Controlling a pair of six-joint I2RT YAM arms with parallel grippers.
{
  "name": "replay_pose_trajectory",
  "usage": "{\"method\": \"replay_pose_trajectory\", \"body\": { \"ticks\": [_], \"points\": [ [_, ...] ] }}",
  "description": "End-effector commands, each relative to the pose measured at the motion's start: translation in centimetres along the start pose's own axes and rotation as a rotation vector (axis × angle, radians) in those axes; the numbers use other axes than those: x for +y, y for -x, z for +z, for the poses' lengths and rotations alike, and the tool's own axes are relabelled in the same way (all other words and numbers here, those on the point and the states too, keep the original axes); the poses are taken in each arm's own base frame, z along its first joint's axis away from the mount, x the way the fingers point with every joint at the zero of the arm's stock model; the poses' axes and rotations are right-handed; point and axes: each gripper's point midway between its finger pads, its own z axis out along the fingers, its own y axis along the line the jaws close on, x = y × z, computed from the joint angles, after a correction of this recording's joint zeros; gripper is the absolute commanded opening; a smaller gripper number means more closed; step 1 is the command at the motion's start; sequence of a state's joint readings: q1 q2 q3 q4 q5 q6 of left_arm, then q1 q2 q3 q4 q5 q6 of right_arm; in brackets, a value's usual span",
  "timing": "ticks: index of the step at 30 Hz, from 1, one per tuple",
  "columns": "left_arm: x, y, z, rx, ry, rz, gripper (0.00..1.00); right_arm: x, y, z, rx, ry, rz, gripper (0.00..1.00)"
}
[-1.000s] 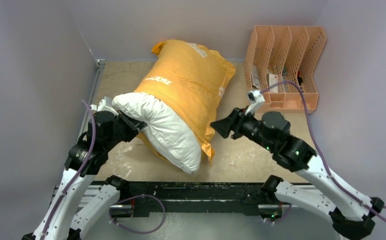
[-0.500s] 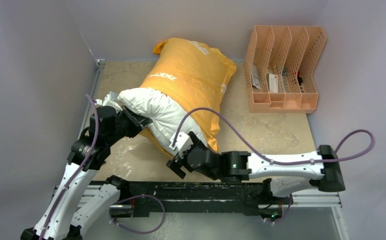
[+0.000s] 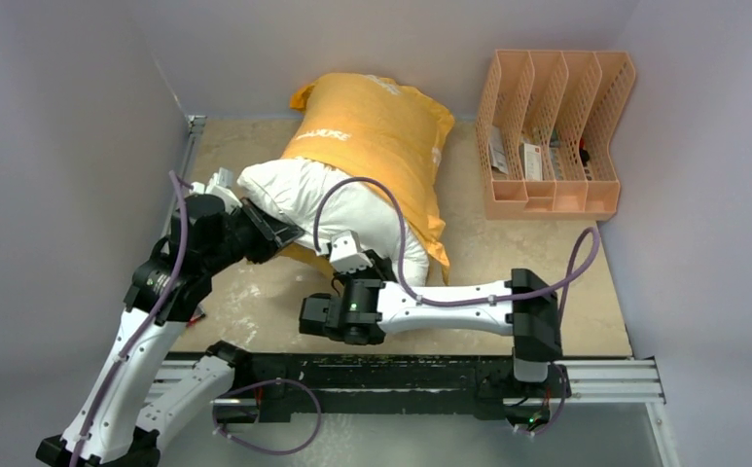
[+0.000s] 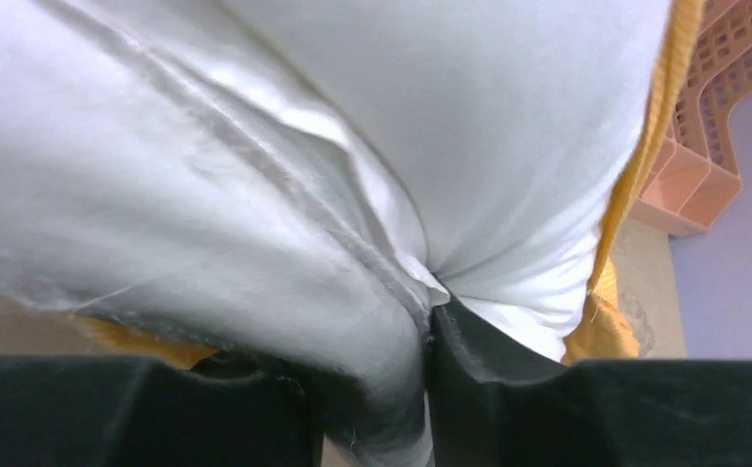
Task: Remove the pillowcase from the pillow
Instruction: Remove the pillow from the pillowcase.
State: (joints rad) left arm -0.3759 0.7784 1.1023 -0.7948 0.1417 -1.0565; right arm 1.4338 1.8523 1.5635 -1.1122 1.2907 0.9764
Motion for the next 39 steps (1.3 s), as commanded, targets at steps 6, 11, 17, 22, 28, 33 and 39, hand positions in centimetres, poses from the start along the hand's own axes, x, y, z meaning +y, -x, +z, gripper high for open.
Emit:
{"method": "replay_pose_trajectory", "body": {
  "ticks": [6,11,17,22,28,33,39],
  "points": [
    [-5.4,3.9,-3.9,-0.208,-0.238,0.004,0.0,-0.3,2.2,-0.4,-0.024,0.336,0.111,0.0],
    [-4.1,3.8,-3.5,-0.213,-0.185,0.014,0.08,0.6,4.1,-2.3,-0.067,0.544,0.245,0.0],
    [3.1,1.2,-0.6,-0.164,0.008,0.107,0.59,-0.4,7.3,-2.5,-0.039,0.704,0.402,0.0],
    [4.6,1.1,-1.8,-0.23,0.004,0.034,0.67,-2.2,8.7,-0.8,0.026,0.691,0.489,0.0],
    [5.4,4.6,-7.2,-0.511,-0.001,-0.068,0.72,-4.4,8.9,1.0,0.078,0.673,0.596,0.0],
    [7.5,4.6,-7.1,-0.516,0.114,-0.063,0.74,-5.5,9.7,0.4,0.065,0.699,0.635,0.0],
    [6.0,3.6,-1.7,-0.382,0.062,0.006,0.75,-7.3,11.4,-2.0,-0.012,0.799,0.714,0.0]
  ]
}}
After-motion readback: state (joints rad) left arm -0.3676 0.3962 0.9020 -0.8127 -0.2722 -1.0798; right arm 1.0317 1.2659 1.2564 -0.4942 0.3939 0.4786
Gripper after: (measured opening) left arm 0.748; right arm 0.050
